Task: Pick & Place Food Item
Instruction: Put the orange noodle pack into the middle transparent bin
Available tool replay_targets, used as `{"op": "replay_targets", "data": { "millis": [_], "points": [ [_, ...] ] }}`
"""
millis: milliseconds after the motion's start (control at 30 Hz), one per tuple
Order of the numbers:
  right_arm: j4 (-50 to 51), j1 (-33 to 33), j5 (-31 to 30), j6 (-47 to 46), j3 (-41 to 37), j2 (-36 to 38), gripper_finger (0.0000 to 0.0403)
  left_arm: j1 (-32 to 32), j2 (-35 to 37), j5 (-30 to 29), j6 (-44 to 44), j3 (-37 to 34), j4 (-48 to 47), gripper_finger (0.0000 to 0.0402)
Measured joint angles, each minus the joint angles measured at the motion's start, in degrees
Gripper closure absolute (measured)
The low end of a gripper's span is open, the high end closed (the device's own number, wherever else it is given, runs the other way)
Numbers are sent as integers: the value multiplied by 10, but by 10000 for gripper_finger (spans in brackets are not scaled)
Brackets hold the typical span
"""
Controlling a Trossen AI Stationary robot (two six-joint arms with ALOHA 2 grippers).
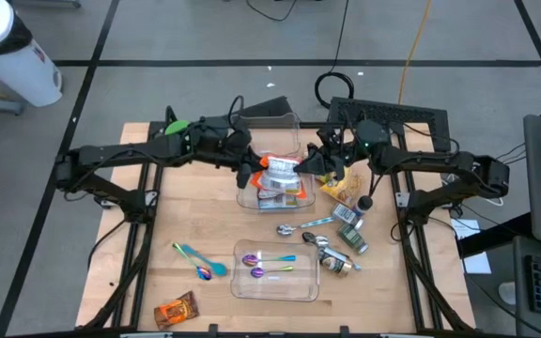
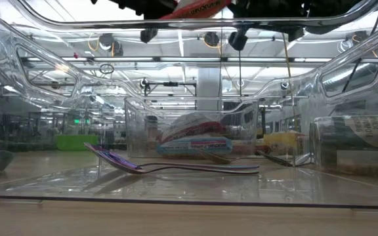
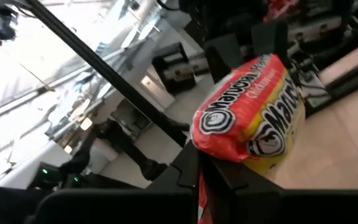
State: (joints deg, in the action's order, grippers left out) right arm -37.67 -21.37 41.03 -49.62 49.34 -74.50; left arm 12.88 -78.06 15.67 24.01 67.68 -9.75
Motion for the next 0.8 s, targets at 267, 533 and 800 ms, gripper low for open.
{"op": "replay_targets", "data": {
  "millis": [267, 533, 800],
  "points": [
    [74, 0, -4, 34, -1, -1, 403, -3, 1, 3, 5, 0, -13, 396],
    [127, -1, -31, 57, -2, -3, 403, -7, 2, -2, 9, -18, 2, 398],
    [134, -1, -28, 60, -2, -2, 403, -14, 1, -20, 29, -57, 28, 384]
  ]
}}
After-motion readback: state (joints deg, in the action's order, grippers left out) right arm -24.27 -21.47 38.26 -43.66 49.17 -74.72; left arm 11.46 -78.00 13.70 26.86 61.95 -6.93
